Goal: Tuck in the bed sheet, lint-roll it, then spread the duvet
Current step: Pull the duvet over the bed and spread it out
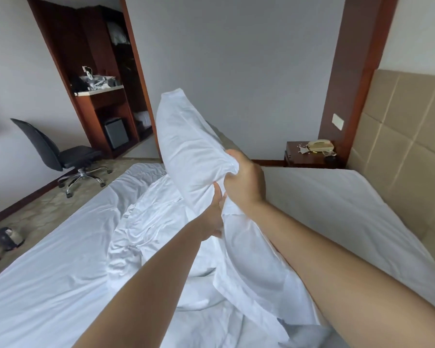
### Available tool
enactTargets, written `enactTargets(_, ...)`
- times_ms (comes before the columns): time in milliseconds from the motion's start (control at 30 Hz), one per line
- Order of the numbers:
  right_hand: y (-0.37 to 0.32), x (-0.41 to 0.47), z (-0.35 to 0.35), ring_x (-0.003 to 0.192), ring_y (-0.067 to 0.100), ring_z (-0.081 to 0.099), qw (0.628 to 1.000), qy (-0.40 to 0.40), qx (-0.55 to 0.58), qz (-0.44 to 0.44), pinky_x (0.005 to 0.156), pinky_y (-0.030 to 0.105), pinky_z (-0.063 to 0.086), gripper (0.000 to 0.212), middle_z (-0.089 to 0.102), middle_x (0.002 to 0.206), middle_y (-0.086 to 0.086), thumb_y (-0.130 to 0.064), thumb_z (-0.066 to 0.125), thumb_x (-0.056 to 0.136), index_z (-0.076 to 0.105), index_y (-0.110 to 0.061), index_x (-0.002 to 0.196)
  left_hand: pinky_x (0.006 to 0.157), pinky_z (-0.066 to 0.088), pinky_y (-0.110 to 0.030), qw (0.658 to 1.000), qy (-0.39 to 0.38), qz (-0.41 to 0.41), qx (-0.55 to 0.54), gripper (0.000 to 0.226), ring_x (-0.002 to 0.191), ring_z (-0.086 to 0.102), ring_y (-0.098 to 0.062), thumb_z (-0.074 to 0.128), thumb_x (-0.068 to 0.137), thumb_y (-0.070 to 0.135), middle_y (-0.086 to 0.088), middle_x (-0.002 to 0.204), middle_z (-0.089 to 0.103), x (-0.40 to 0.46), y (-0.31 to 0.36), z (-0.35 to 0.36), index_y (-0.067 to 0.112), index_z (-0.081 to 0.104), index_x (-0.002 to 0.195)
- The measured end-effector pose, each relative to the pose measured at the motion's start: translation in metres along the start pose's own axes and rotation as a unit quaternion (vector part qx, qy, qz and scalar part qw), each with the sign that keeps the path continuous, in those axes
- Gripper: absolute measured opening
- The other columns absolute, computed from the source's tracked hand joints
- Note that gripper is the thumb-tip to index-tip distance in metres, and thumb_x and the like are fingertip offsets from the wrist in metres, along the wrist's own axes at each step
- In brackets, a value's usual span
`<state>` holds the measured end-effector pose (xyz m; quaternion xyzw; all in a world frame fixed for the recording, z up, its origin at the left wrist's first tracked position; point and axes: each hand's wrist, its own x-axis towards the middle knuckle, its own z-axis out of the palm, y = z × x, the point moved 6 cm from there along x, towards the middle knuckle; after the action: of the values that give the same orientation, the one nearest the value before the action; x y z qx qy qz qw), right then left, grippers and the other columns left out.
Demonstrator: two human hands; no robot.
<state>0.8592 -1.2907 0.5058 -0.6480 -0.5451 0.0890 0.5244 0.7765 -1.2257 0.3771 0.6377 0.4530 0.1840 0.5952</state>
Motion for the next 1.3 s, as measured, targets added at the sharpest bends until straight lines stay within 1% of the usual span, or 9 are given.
enactTargets(67, 0.023, -0.004, 0.001, 0.095, 0.030, 0.061, 0.999, -0.014, -0.009, 0.030, 0.079, 0.032, 0.049, 0.056, 0.067, 0.110, 0.009, 0.002, 0.052, 0.078, 0.055, -0.018, 0.130, 0.058, 0.052, -0.032, 0.998, 0.005, -0.015, 0.061, 0.070, 0.116, 0.054, -0.017, 0.041, 0.088, 0.066, 0.016, 0.140, 0.046, 0.002, -0.008, -0.002, 0.048, 0.012, 0.149)
enactTargets(200, 0.088, -0.019, 0.029, 0.102, 0.030, 0.060, 0.978, -0.151, -0.076, 0.123, 0.076, 0.028, 0.047, 0.038, 0.064, 0.112, 0.008, -0.002, 0.052, 0.076, 0.059, -0.012, 0.112, 0.071, 0.055, -0.038, 0.949, 0.309, -0.034, 0.041, 0.039, 0.082, 0.059, -0.028, 0.048, 0.094, 0.029, -0.005, 0.107, 0.060, 0.002, -0.008, -0.055, 0.006, 0.056, 0.125)
enactTargets(300, 0.126, -0.044, 0.065, 0.093, 0.025, 0.063, 0.942, -0.285, -0.062, 0.164, 0.068, 0.023, 0.045, 0.037, 0.065, 0.099, 0.006, 0.003, 0.058, 0.073, 0.065, -0.012, 0.106, 0.078, 0.050, -0.051, 0.951, 0.289, -0.033, -0.104, 0.051, 0.106, 0.043, -0.027, 0.047, 0.093, 0.042, 0.006, 0.132, 0.033, 0.010, -0.012, -0.056, 0.035, 0.031, 0.141)
enactTargets(433, 0.142, -0.060, 0.104, 0.059, 0.011, 0.046, 0.868, -0.447, -0.017, 0.214, 0.052, 0.022, 0.034, 0.019, 0.050, 0.064, -0.004, -0.012, 0.074, 0.076, 0.058, -0.016, 0.069, 0.085, 0.043, -0.059, 0.955, 0.270, -0.116, -0.049, 0.095, 0.130, 0.037, -0.040, 0.067, 0.074, 0.058, -0.010, 0.153, 0.022, 0.023, -0.047, -0.059, 0.036, 0.008, 0.146)
enactTargets(567, 0.172, -0.032, 0.116, 0.067, 0.017, 0.054, 0.902, -0.356, -0.030, 0.241, 0.069, 0.029, 0.042, 0.014, 0.059, 0.073, 0.003, -0.027, 0.063, 0.087, 0.066, -0.014, 0.082, 0.092, 0.040, -0.048, 0.913, 0.347, -0.199, -0.076, 0.091, 0.132, 0.037, -0.040, 0.061, 0.087, 0.048, -0.018, 0.152, 0.019, 0.019, -0.095, -0.075, 0.028, 0.001, 0.152)
enactTargets(733, 0.212, -0.029, 0.148, 0.127, 0.030, 0.047, 0.876, -0.374, -0.170, 0.252, 0.101, 0.032, 0.039, 0.065, 0.046, 0.141, 0.015, -0.051, 0.052, 0.092, 0.042, -0.009, 0.140, 0.109, 0.032, -0.052, 0.913, 0.319, -0.252, -0.039, 0.108, 0.138, 0.028, -0.041, 0.072, 0.083, 0.031, -0.021, 0.154, 0.021, 0.024, -0.132, -0.093, 0.021, -0.010, 0.152)
enactTargets(867, 0.225, -0.036, 0.191, 0.134, 0.033, 0.037, 0.876, -0.376, -0.181, 0.242, 0.108, 0.037, 0.035, 0.084, 0.032, 0.147, 0.016, -0.059, 0.057, 0.085, 0.027, -0.013, 0.148, 0.113, 0.025, -0.051, 0.883, 0.336, -0.327, 0.012, 0.101, 0.142, 0.019, -0.040, 0.061, 0.087, 0.045, -0.022, 0.156, 0.008, 0.022, -0.158, -0.094, 0.021, -0.014, 0.151)
enactTargets(1067, 0.236, -0.020, 0.235, 0.140, 0.035, 0.024, 0.881, -0.358, -0.218, 0.218, 0.112, 0.044, 0.027, 0.100, 0.016, 0.155, 0.014, -0.068, 0.059, 0.078, 0.012, -0.019, 0.152, 0.109, 0.023, -0.058, 0.854, 0.406, -0.278, 0.167, 0.079, 0.146, 0.001, -0.031, 0.049, 0.095, 0.018, -0.012, 0.160, -0.009, 0.031, -0.180, -0.112, 0.012, -0.006, 0.153)
enactTargets(1300, 0.260, -0.020, 0.272, 0.141, 0.034, 0.024, 0.862, -0.359, -0.244, 0.261, 0.113, 0.046, 0.025, 0.117, 0.015, 0.157, 0.016, -0.079, 0.053, 0.072, -0.003, -0.014, 0.153, 0.110, 0.023, -0.053, 0.850, 0.301, -0.382, 0.201, 0.094, 0.142, 0.006, -0.041, 0.054, 0.091, 0.030, -0.019, 0.157, -0.015, 0.056, -0.225, -0.148, 0.007, -0.016, 0.149)
